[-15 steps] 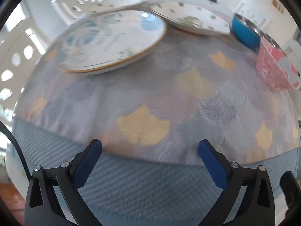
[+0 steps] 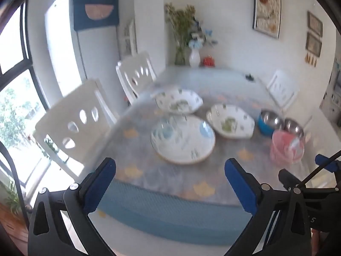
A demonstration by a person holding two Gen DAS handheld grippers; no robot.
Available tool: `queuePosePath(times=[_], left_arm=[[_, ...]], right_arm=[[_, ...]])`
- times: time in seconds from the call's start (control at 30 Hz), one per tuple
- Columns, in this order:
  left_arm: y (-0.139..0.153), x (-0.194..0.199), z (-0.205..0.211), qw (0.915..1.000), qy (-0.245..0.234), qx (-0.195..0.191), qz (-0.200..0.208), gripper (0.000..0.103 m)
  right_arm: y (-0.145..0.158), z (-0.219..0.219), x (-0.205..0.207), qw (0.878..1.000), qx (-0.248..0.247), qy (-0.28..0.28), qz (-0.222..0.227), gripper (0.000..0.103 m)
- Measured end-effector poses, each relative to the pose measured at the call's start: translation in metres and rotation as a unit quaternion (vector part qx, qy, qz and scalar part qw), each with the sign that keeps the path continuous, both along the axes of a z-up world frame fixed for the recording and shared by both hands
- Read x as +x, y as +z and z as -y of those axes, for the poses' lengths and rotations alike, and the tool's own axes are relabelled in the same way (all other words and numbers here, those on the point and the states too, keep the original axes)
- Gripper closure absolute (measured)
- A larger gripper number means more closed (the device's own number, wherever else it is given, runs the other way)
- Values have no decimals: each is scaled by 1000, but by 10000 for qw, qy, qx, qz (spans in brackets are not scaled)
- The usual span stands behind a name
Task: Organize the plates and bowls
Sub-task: 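Move both grippers toward the round blue-leaf plate on the table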
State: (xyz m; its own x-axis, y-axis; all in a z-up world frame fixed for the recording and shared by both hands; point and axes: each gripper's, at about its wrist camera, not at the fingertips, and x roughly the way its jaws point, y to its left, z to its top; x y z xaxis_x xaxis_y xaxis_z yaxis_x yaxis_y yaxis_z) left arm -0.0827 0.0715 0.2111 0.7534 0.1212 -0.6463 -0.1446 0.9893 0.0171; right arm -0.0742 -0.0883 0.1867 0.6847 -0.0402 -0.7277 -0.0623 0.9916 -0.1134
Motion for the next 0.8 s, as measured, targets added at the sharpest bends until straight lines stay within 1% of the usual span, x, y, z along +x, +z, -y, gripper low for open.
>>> queuePosePath(times=[0.03, 0.1, 0.2, 0.3, 0.33, 0.37, 0.43, 0.5, 0.53, 0.63, 0.7, 0.8], left_arm=[[0, 4, -4, 9999, -55, 59, 105, 1], [-5, 19, -7, 9996, -128, 222, 111, 1], [-33, 54, -11, 9991, -146, 402, 44, 1], [-66, 96, -19, 9988, -40, 443, -190, 1], [-71, 105, -20, 9985, -20, 461, -280, 1], [-75, 112, -23, 9982, 7, 496, -346, 5], [-73, 115, -27, 9987, -47, 386, -318, 5], [-64, 112, -30, 9993, -207, 237, -197, 4], [-58, 109, -30, 9992, -296, 240, -137, 4], [-41, 104, -32, 9984, -508, 237, -51, 3], [-34, 101, -38, 9981, -610, 93, -61, 1], [-28, 99, -48, 9976, -678, -106, -76, 1]], right_arm=[[4, -2, 3, 10000, 67, 14, 69, 1], [4, -3, 14, 9999, 163, -22, 47, 0], [-22, -7, 42, 9992, -54, -307, -234, 0], [-44, -1, 62, 9965, -152, -621, -535, 1], [-47, 2, 66, 9957, -92, -693, -602, 1], [-46, 4, 67, 9955, -41, -726, -613, 1], [-41, 4, 71, 9957, -68, -749, -538, 1], [-29, 1, 71, 9965, -191, -734, -344, 1], [-26, -1, 73, 9966, -207, -745, -302, 1], [-11, -3, 70, 9970, 3, -759, -157, 1], [-5, -6, 70, 9969, 79, -781, -107, 1], [-3, -11, 71, 9964, 153, -834, -78, 1]])
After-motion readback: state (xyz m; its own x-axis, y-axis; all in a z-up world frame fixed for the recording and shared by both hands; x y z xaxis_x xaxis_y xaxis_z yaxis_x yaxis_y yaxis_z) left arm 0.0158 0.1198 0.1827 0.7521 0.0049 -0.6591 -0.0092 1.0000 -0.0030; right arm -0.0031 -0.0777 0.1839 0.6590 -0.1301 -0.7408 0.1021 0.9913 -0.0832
